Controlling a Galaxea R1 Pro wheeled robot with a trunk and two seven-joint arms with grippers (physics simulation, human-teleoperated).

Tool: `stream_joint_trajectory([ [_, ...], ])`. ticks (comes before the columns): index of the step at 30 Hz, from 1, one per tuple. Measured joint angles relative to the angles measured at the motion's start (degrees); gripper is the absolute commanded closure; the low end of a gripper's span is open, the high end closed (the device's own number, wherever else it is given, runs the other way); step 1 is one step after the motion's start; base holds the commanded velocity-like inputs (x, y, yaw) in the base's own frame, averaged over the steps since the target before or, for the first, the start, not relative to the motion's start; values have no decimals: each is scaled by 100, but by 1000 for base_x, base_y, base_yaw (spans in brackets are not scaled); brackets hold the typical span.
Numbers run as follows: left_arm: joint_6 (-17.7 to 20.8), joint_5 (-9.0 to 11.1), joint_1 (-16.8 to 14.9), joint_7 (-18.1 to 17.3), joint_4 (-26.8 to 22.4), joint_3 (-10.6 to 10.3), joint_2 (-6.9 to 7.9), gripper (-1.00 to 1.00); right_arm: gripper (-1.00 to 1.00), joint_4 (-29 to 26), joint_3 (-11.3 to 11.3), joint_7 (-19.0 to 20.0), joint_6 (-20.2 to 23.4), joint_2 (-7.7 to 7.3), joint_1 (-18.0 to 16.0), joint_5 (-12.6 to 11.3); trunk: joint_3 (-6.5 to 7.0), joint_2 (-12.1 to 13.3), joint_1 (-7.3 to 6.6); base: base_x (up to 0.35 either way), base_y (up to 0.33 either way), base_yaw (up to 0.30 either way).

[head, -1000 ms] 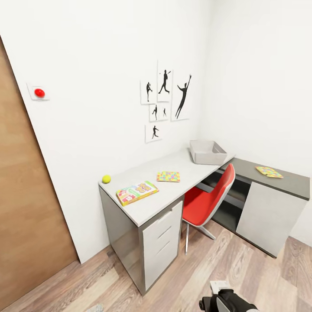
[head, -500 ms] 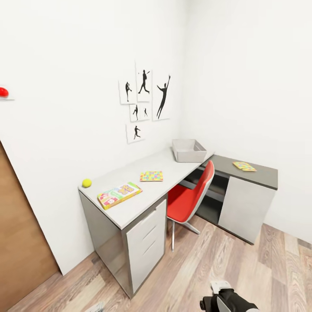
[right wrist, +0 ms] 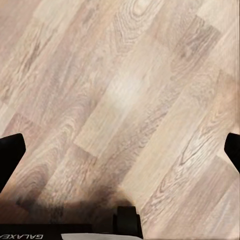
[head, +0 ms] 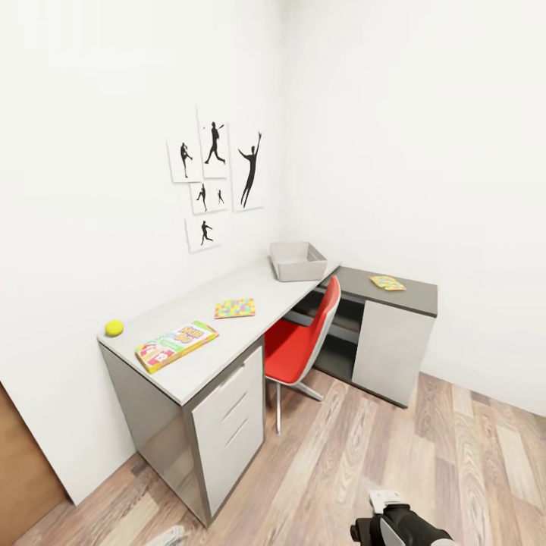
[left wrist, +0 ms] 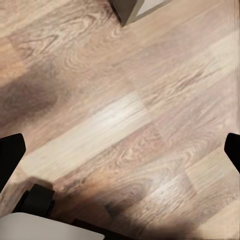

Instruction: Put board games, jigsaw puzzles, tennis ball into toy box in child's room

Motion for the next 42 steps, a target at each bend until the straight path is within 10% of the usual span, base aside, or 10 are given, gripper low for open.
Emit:
stream_joint_trajectory([
  [17,-327,-365,10,-2,-14,-139,-210,-100,-100,-950,24,10,2,-55,237,-2,48,0,-1,-99,0,-264],
  [42,-629,-460,408,88,-881,-634,-448,-100,-100,-5212,30,19,1917,-355,2241,-33,162,0,-2,-7,0,-252],
])
